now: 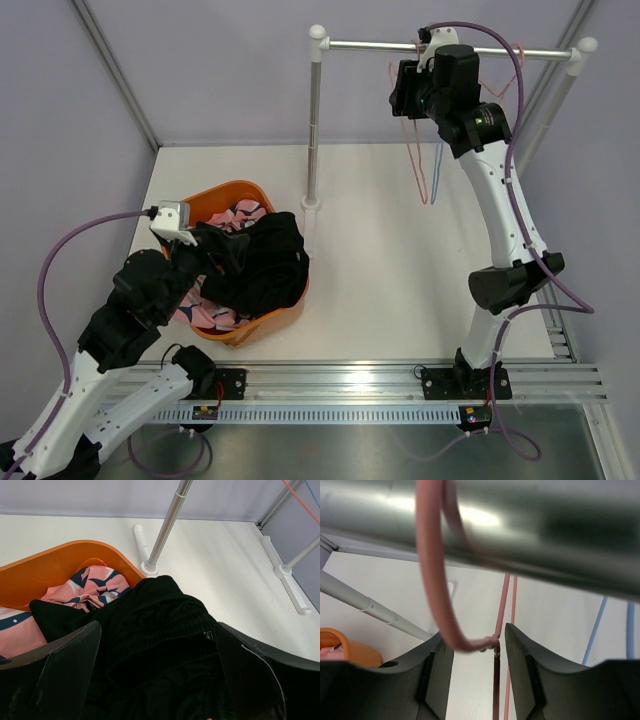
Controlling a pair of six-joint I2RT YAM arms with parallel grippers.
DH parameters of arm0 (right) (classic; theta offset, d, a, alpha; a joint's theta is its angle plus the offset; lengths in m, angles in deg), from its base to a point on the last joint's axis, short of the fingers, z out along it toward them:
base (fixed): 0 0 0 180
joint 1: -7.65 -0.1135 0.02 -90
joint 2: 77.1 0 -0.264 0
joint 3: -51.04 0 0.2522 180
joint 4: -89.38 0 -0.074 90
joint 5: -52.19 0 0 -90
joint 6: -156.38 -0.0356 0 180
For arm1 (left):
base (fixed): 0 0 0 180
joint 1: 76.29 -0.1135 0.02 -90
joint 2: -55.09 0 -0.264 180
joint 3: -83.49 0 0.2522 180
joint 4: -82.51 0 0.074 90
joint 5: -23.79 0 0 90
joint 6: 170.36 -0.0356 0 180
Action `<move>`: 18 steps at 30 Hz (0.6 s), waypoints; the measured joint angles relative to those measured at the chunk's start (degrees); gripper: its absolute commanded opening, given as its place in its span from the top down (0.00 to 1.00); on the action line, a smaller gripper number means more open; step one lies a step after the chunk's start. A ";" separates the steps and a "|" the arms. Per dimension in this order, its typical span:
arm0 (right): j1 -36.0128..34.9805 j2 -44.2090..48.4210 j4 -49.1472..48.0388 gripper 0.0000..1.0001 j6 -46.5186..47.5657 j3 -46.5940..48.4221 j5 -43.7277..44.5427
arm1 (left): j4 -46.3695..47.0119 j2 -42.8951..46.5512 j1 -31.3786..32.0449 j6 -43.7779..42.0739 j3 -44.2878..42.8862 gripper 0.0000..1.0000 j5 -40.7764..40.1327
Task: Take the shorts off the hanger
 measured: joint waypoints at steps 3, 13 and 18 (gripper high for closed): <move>0.00 2.51 0.02 0.39 -0.83 -1.92 -0.04 | 0.00 0.74 0.00 -0.28 0.48 0.01 -0.02; 0.00 22.75 -4.24 0.13 -3.87 -21.27 0.09 | -0.57 3.04 0.00 -2.38 2.67 0.01 -0.55; 0.00 35.47 -6.91 0.01 -5.92 -36.35 0.00 | -2.29 3.45 0.00 -3.48 4.61 0.01 -1.18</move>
